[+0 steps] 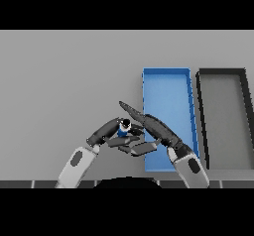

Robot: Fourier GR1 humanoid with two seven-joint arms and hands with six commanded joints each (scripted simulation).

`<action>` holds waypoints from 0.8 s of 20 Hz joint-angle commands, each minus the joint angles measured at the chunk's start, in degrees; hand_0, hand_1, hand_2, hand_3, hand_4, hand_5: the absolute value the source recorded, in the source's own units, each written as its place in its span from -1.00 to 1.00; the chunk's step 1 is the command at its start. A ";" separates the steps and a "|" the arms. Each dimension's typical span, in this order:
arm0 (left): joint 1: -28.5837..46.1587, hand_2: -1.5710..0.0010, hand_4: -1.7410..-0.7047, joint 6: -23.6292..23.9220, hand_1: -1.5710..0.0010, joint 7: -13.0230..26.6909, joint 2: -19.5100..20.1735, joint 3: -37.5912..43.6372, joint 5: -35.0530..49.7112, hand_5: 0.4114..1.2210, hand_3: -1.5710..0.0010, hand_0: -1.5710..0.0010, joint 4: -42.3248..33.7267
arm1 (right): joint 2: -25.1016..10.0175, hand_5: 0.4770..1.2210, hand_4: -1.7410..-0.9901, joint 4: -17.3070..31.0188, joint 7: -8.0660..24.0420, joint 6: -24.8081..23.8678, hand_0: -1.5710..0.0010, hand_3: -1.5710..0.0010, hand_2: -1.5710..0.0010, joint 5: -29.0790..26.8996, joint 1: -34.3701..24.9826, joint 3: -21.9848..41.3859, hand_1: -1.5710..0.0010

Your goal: Pick up the blue pipe and place it into the blue bin.

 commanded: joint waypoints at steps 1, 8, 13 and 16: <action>-0.47 -1.00 -0.49 -0.11 -1.00 0.44 -0.85 0.11 0.16 1.00 -1.00 -1.00 0.42 | 0.70 -0.90 0.46 0.83 1.18 0.22 1.00 1.00 1.00 -0.34 -1.35 0.40 1.00; 0.83 -0.96 -0.65 -1.75 -1.00 1.76 -1.37 1.59 -0.45 1.00 -0.66 -1.00 0.09 | 3.30 -0.88 0.17 6.29 4.51 2.19 0.49 0.61 0.45 -2.48 -8.37 0.63 0.44; 0.64 -0.98 -0.89 -2.47 -1.00 0.51 -1.91 2.41 -0.76 1.00 -0.62 -1.00 0.73 | 5.12 -0.48 -0.39 8.34 1.87 1.55 -0.51 -0.31 -0.52 -3.00 -8.95 0.84 -0.52; 1.08 -0.99 -0.94 -2.89 -1.00 0.04 -2.35 2.42 -1.38 1.00 -0.68 -1.00 0.58 | 6.34 0.24 -0.29 8.71 -0.67 1.43 -0.75 -0.65 -0.76 -2.30 -8.22 1.38 -0.75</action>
